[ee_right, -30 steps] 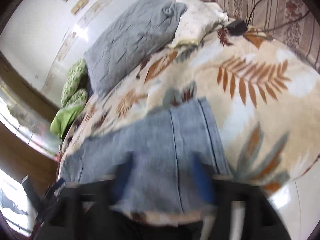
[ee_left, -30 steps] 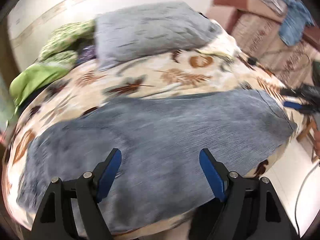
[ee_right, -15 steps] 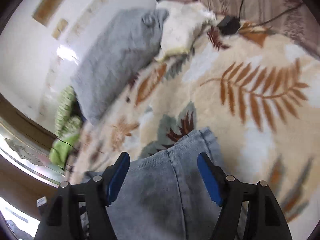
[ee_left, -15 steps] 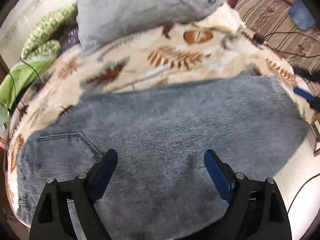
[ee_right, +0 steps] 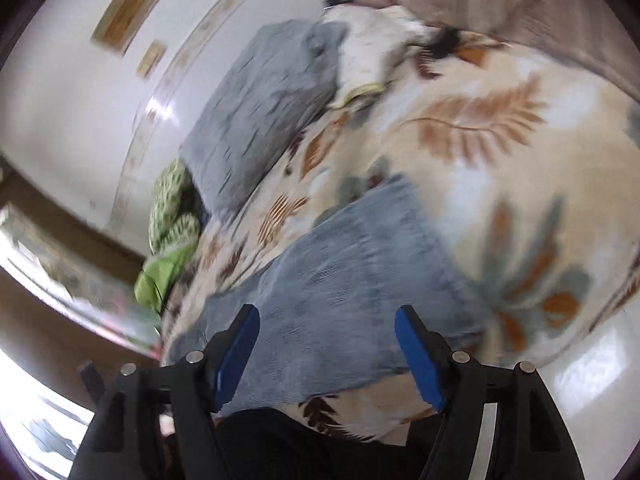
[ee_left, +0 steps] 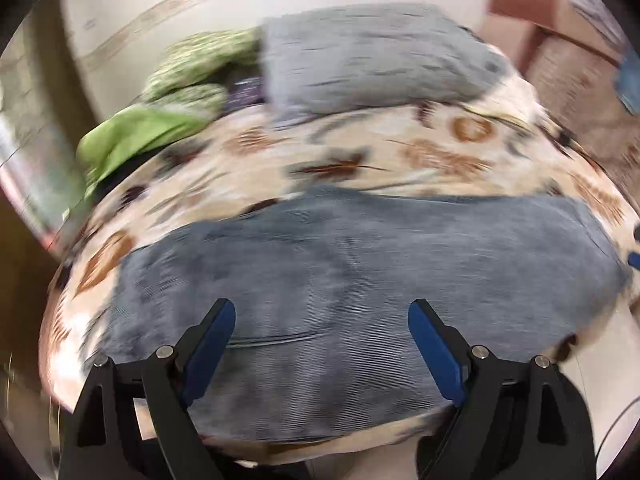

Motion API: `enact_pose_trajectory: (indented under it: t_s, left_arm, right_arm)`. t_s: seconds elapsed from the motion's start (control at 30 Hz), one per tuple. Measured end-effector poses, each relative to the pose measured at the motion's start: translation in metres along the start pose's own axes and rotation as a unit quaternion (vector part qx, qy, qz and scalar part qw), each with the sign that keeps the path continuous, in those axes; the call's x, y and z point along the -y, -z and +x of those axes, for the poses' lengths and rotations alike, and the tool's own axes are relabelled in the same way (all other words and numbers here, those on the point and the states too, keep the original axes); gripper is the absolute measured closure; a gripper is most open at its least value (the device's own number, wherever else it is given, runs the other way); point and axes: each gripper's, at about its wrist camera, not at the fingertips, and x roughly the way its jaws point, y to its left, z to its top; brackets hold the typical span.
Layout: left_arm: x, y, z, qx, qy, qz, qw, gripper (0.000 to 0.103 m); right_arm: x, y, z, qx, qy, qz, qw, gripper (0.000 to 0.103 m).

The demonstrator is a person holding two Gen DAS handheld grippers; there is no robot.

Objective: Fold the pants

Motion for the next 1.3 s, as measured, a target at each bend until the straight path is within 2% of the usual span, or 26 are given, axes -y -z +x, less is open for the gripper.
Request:
enact_pose_trajectory:
  t_s: [0.13,0.27,0.37,0.43,0.5,0.6,0.67,0.8,0.9,1.1,1.2,1.3]
  left_arm:
    - [-0.041,0.003,0.008,-0.010,-0.057,-0.053,0.9969,0.014]
    - [-0.072,0.008,0.017,-0.018,-0.082,-0.097,0.9917,0.014]
    - [-0.085,0.010,0.027,-0.025,-0.083,-0.115,0.9895,0.014]
    - [-0.091,0.013,0.037,-0.037,-0.082,-0.124,0.9882,0.014]
    - [-0.097,0.017,0.048,-0.054,-0.079,-0.132,0.9865,0.014]
    - [-0.104,0.028,0.066,-0.083,-0.069,-0.148,0.9830,0.014]
    - [-0.106,0.033,0.069,-0.077,-0.068,-0.152,0.9830,0.010]
    - [-0.111,0.041,0.077,-0.072,-0.061,-0.159,0.9828,0.000]
    - [-0.117,0.048,0.081,-0.067,-0.039,-0.177,0.9811,0.000]
    - [-0.113,0.052,0.081,-0.048,-0.043,-0.169,0.9835,0.000]
    - [-0.118,0.050,0.079,-0.059,-0.029,-0.172,0.9829,0.000]
    - [-0.118,0.043,0.067,-0.055,-0.045,-0.157,0.9851,0.000]
  right_arm:
    - [-0.035,0.008,0.035,-0.027,0.026,-0.042,0.998,0.029]
    - [-0.051,0.017,0.064,-0.046,0.070,-0.076,0.994,0.030]
    - [-0.051,0.021,0.080,-0.059,0.114,-0.101,0.987,0.030]
    - [-0.043,0.023,0.091,-0.081,0.132,-0.100,0.983,0.032]
    - [-0.043,0.028,0.097,-0.083,0.148,-0.123,0.978,0.033]
    - [-0.055,0.036,0.106,-0.094,0.186,-0.176,0.962,0.031]
    - [-0.060,0.039,0.112,-0.101,0.207,-0.195,0.953,0.029]
    - [-0.065,0.041,0.120,-0.112,0.233,-0.205,0.944,0.025]
    - [-0.071,0.042,0.125,-0.117,0.251,-0.211,0.938,0.024]
    - [-0.075,0.041,0.132,-0.132,0.275,-0.204,0.930,0.021]
    - [-0.076,0.037,0.136,-0.143,0.284,-0.201,0.927,0.019]
    - [-0.076,0.035,0.137,-0.149,0.284,-0.201,0.926,0.017]
